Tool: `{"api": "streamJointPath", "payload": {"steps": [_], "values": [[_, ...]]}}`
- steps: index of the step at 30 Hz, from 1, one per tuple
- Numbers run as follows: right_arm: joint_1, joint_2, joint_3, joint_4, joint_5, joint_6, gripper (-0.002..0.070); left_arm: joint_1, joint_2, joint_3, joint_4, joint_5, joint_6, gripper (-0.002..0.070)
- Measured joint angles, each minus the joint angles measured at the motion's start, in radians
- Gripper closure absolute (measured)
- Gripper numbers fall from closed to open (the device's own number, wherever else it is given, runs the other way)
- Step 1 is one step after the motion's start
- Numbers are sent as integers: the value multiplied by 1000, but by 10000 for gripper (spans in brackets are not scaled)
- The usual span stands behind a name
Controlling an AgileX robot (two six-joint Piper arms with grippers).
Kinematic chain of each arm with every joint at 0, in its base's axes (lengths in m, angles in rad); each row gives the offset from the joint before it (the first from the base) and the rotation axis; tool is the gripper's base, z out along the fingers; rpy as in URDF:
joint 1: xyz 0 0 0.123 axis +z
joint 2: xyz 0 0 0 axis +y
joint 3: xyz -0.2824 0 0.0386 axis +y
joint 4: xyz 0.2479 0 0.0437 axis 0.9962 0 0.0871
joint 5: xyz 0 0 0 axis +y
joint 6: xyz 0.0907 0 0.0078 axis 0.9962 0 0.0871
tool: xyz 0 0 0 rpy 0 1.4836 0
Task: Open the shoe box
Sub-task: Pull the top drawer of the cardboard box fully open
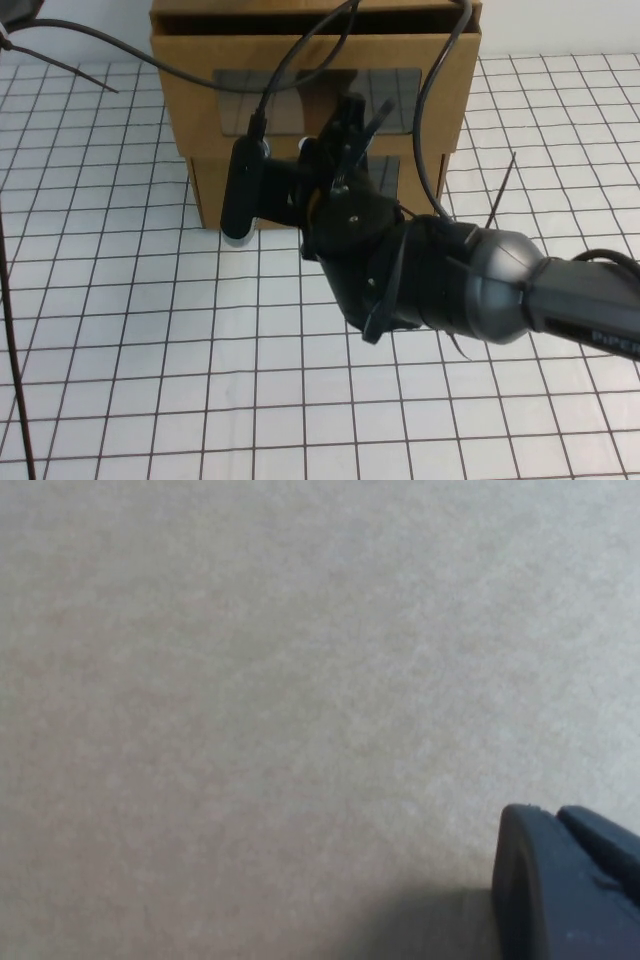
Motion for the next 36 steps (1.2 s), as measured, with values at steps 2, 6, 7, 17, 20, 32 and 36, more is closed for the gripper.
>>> {"api": "streamJointPath", "payload": {"steps": [2,6,7,17,20,32,36], "values": [[12,-29,37,5,-3,4,668,0,0,0,-2,0,-2,680],[37,-76,98,12,4,10,668,0,0,0,-4,2,-9,680],[47,-86,110,14,13,10,668,0,0,0,-5,3,-11,680],[137,-163,211,60,66,12,668,0,0,0,-8,6,-13,680],[163,-190,243,81,76,12,668,0,0,0,-8,6,-15,680],[271,-290,296,211,146,-9,668,0,0,0,-10,6,-20,680],[304,-294,296,257,166,-37,668,0,0,0,-10,6,-20,680]]}}
